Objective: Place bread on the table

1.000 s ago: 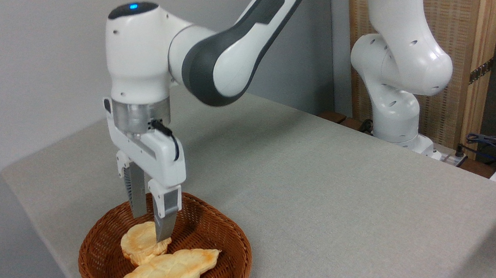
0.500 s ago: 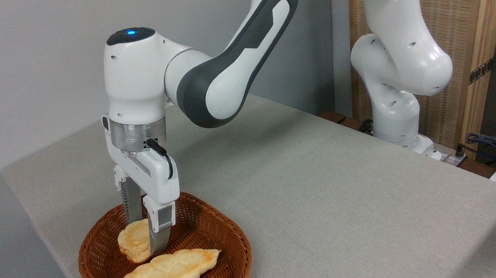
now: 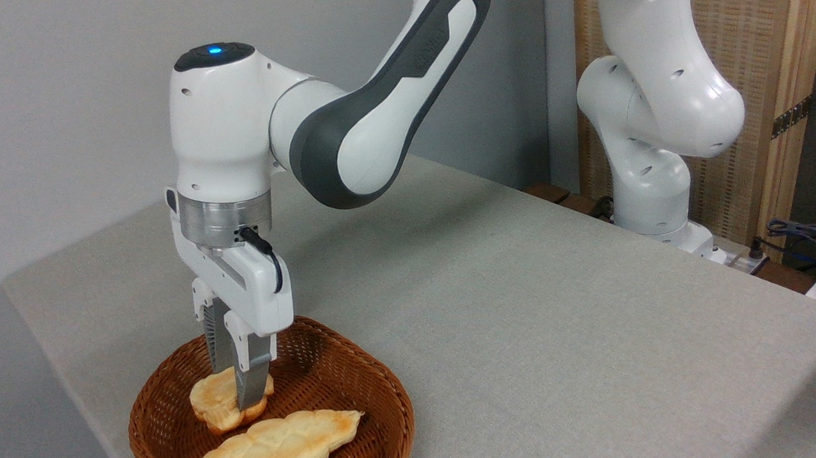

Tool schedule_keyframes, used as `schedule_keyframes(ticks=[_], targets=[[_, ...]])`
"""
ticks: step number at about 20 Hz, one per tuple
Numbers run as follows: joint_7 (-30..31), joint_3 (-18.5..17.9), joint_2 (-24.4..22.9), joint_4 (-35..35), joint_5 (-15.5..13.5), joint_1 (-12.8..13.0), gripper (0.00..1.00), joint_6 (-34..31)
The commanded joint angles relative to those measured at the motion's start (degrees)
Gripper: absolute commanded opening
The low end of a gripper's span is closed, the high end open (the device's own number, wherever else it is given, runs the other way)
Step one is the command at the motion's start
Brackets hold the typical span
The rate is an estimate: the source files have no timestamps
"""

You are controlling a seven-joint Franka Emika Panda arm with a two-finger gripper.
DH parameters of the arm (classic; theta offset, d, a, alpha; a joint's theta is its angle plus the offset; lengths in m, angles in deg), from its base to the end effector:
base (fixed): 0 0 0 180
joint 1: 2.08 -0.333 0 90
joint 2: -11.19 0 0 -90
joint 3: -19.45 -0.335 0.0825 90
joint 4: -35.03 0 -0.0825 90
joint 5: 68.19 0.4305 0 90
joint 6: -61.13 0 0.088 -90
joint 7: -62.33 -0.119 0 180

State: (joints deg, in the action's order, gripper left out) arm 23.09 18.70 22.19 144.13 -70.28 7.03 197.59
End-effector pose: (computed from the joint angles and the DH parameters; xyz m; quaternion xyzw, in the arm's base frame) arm 0.6693 -0.0994 0.4122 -0.9100 0.3893 -0.1406 0.0253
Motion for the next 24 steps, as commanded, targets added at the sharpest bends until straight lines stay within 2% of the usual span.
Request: schedule_keyframes(ticks=[1, 8, 11, 15, 16, 17, 19, 21, 24], targets=[[1.2, 0.0, -3.5, 0.2, 0.8, -0.2, 0.49, -2.8], [0.8, -1.6, -13.6, 0.2, 0.1, -0.4, 0.48, -20.2], [0.8, -1.7, -16.3, 0.7, 0.1, -0.4, 0.48, -27.5], [0.8, -1.6, -18.7, 3.1, -0.4, -0.1, 0.49, -34.3], [0.7, -1.6, -18.7, 3.3, -1.0, -0.1, 0.57, -35.9], [0.7, -1.5, -18.5, 4.1, -1.3, 0.0, 0.77, -37.0], [0.6, -0.9, -18.4, 6.0, -1.6, 0.3, 0.82, -37.4], [0.5, -0.8, -17.9, 6.9, -1.6, 2.4, 0.97, -37.4], [0.5, -0.8, -17.1, 7.0, -1.5, 3.3, 1.00, -37.4]])
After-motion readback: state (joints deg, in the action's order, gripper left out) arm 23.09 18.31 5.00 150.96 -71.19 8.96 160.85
